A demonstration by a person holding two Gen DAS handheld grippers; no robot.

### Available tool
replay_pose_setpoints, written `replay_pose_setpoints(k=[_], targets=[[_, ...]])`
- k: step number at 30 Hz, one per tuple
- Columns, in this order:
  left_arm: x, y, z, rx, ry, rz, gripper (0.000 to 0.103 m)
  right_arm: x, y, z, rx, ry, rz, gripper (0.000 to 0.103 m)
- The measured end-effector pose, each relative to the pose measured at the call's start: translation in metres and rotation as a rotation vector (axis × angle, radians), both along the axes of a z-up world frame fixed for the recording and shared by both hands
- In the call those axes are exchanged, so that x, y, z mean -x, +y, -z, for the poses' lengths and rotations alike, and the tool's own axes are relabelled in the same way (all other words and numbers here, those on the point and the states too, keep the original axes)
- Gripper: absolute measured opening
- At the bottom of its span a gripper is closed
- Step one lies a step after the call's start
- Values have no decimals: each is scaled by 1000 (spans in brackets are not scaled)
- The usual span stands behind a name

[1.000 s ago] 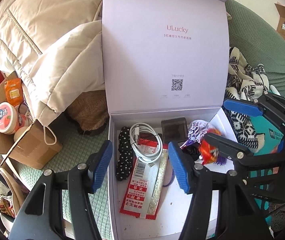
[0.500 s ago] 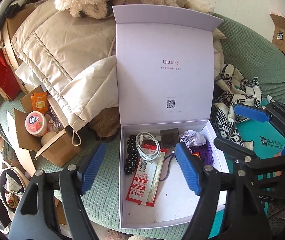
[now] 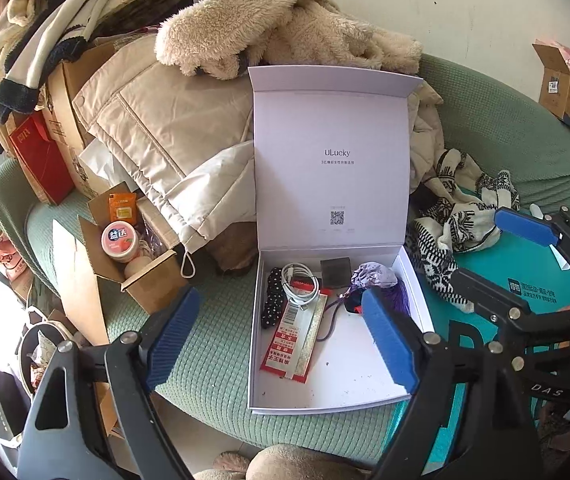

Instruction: Organize objects

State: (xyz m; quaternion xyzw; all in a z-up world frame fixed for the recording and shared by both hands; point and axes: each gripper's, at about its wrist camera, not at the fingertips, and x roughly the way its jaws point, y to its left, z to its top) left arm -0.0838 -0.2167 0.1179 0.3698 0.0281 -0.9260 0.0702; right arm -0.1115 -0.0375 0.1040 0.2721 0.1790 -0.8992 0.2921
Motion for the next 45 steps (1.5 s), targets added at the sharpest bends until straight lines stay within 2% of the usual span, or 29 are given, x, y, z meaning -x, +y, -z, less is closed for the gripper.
replay_pose_setpoints(k=[4, 14, 25, 35, 45], targets=[[-22, 8, -8, 17, 15, -18, 87, -17, 10, -6, 18, 9, 20, 75], [-75, 25, -17, 27, 31, -42, 89, -56, 30, -11, 61, 1, 61, 75], [-115, 36, -6, 17, -7, -79, 89, -87, 36, 3, 64, -39, 73, 75], [-137, 39, 1, -3, -30, -106, 89, -99, 38, 13, 64, -70, 71, 75], [-142, 37, 6, -19, -55, -123, 89, -103, 39, 14, 60, -73, 69, 75]])
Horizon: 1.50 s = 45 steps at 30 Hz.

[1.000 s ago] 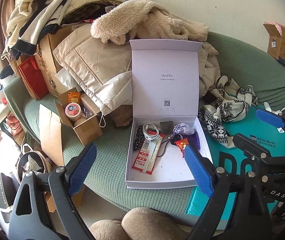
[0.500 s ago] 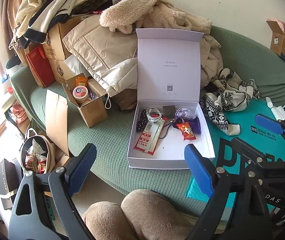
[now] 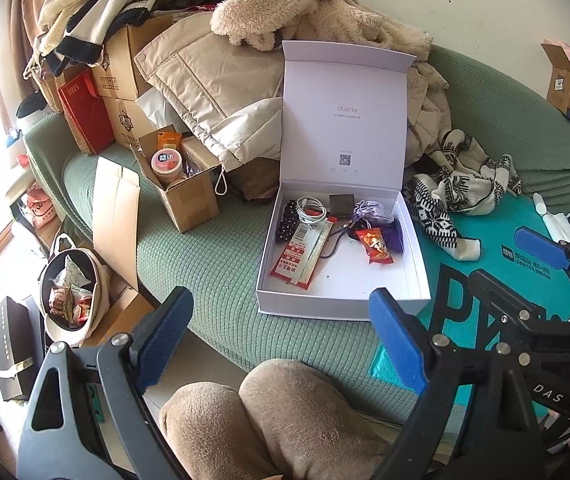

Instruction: Organize objects

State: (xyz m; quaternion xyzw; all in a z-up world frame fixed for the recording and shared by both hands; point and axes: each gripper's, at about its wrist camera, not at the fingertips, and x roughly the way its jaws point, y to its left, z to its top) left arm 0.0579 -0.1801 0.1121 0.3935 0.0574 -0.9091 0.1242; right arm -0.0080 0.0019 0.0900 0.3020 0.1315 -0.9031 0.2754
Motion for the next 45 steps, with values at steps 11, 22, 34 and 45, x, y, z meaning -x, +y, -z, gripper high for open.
replay_pose_setpoints(k=[11, 22, 34, 45], targets=[[-3, 1, -1, 4, 3, 0, 89, -2, 2, 1, 1, -3, 4, 75], [-6, 0, -2, -3, -3, -5, 89, -4, 3, 2, -1, -5, 1, 75], [-7, 0, -2, -4, -2, -2, 89, -5, 3, 3, -6, -12, 0, 75], [-10, 5, -2, -2, 0, 10, 89, -6, 5, 2, -5, -11, 0, 75]])
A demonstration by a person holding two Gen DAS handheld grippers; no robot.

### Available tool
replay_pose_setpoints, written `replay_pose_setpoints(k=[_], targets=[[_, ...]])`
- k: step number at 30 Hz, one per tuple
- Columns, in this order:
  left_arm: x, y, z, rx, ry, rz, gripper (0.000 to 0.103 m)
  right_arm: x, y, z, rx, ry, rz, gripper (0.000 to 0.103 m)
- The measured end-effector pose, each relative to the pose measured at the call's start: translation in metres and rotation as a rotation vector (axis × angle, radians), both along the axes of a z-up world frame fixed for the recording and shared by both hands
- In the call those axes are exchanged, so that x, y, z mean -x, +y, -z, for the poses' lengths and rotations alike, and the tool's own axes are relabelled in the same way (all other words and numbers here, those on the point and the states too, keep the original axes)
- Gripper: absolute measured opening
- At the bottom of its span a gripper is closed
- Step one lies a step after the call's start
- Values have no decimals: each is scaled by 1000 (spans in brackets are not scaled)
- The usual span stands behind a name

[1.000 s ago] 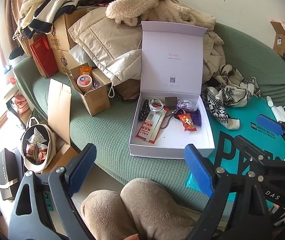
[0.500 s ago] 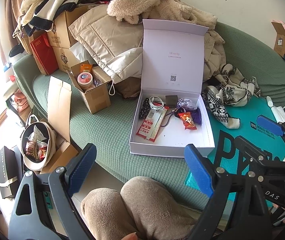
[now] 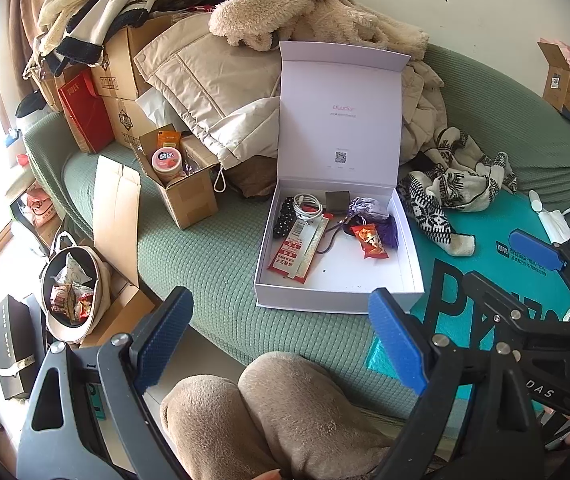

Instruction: Organize objects

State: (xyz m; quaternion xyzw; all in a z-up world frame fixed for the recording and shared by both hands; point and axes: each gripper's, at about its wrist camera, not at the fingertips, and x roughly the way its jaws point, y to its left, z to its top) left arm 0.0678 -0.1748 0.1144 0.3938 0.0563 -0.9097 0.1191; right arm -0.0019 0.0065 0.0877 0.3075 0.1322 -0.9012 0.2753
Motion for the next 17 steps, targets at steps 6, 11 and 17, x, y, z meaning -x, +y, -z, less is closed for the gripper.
replay_pose_setpoints(k=[6, 11, 17], targets=[[-8, 5, -3, 5, 8, -2, 89, -5, 6, -1, 5, 2, 2, 75], [-19, 11, -5, 5, 11, -7, 89, -13, 10, -1, 4, 5, -2, 75], [-33, 17, -4, -9, 19, -10, 89, -24, 17, -2, 1, 10, 2, 75]])
